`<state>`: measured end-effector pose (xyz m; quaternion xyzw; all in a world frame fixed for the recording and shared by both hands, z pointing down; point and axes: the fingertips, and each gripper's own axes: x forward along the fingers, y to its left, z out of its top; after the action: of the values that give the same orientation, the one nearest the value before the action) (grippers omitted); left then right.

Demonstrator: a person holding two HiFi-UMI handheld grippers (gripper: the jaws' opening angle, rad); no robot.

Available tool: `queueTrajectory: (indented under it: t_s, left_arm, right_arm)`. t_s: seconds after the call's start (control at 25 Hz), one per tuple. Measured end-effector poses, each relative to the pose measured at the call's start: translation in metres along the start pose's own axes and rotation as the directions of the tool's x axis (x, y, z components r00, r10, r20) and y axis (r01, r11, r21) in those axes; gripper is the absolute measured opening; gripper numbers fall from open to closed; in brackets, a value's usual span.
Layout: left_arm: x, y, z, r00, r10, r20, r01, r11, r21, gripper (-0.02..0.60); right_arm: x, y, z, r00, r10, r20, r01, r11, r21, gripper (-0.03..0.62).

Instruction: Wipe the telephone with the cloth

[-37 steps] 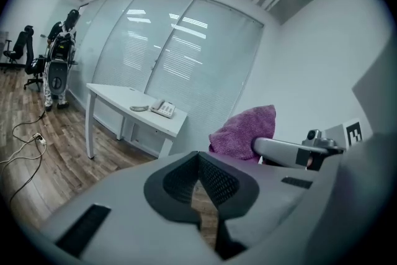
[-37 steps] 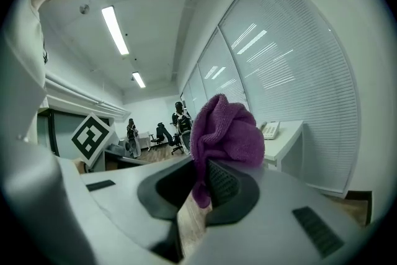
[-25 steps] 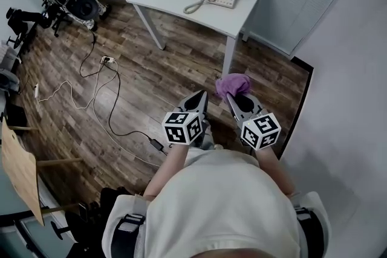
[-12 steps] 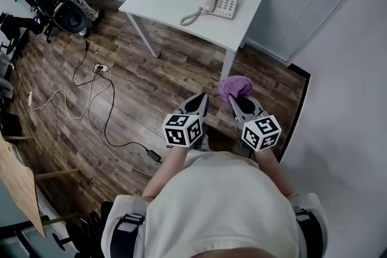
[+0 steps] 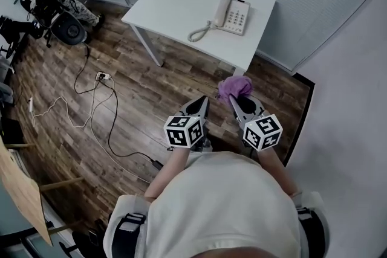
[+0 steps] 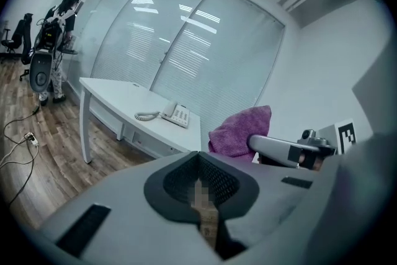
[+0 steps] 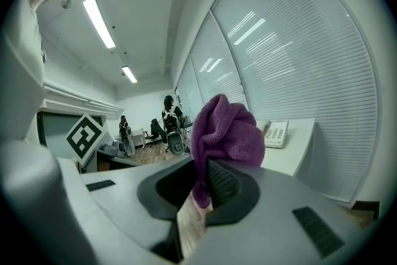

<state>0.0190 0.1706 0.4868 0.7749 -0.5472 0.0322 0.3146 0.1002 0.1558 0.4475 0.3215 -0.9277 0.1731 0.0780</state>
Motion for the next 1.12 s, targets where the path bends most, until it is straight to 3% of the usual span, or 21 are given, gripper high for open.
queueTrajectory:
  t_s: [0.6, 1.12]
  left_arm:
    - [0.051, 0.070, 0.083, 0.997, -0.072, -0.003, 0.072, 0.997, 0.031, 0.021]
    - [0.085, 0.121, 0.116, 0.995, -0.094, -0.020, 0.095, 0.995, 0.034, 0.021]
  right_arm:
    - [0.099, -0.022, 0.051, 0.997, -0.070, 0.039, 0.071, 0.997, -0.016, 0.046]
    - [0.159, -0.046, 0.067, 0.991, -0.122, 0.045, 0.123, 0.992, -0.020, 0.046]
